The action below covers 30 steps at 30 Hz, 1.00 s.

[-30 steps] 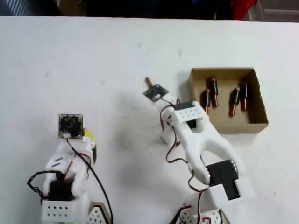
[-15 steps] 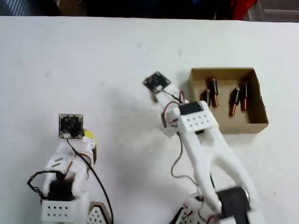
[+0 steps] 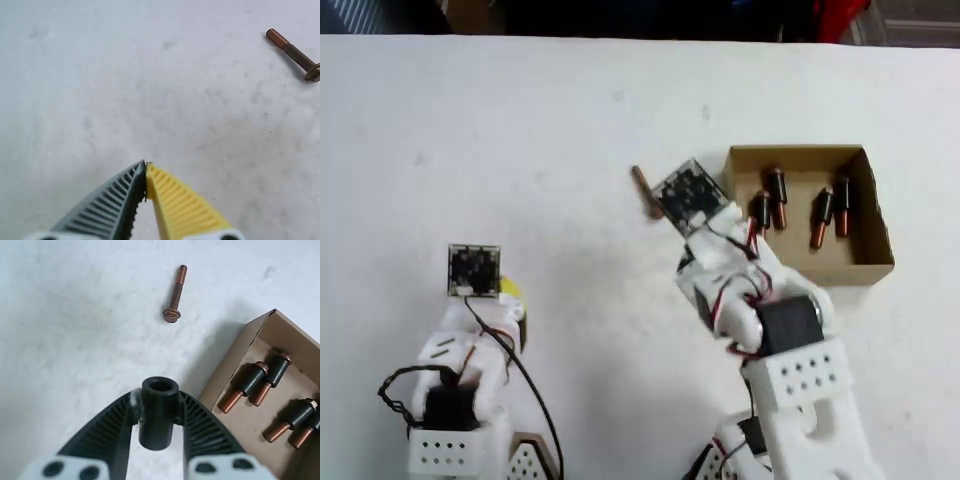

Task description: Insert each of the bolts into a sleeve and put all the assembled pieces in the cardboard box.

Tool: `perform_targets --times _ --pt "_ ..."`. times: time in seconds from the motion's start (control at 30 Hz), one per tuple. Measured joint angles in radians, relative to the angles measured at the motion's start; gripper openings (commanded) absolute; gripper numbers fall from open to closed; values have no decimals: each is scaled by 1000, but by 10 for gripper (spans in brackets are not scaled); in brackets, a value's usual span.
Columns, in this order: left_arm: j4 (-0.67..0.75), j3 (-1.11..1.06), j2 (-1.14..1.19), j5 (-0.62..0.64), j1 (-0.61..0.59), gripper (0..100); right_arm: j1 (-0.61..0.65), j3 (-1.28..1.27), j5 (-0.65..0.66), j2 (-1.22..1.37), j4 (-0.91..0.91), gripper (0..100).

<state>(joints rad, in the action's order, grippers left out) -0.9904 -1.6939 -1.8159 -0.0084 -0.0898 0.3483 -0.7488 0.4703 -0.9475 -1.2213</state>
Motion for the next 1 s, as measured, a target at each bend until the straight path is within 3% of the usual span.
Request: perform_targets --times 0.17,0.23,0.43,0.7,0.9,1.0 --pt "0 0 0 -97 0 23 0 -121 0 -138 31 16" --pt "0 0 0 -103 0 23 0 -172 -6 -187 63 16" --pt "0 0 0 -106 0 23 0 -298 -195 -315 172 16" --pt "0 0 0 -120 -3 23 0 -460 -227 -405 318 16" --pt "0 0 0 -264 -46 23 2 -555 -296 -493 370 16" --pt "26 0 0 -279 -80 23 0 -572 -313 -546 370 16"
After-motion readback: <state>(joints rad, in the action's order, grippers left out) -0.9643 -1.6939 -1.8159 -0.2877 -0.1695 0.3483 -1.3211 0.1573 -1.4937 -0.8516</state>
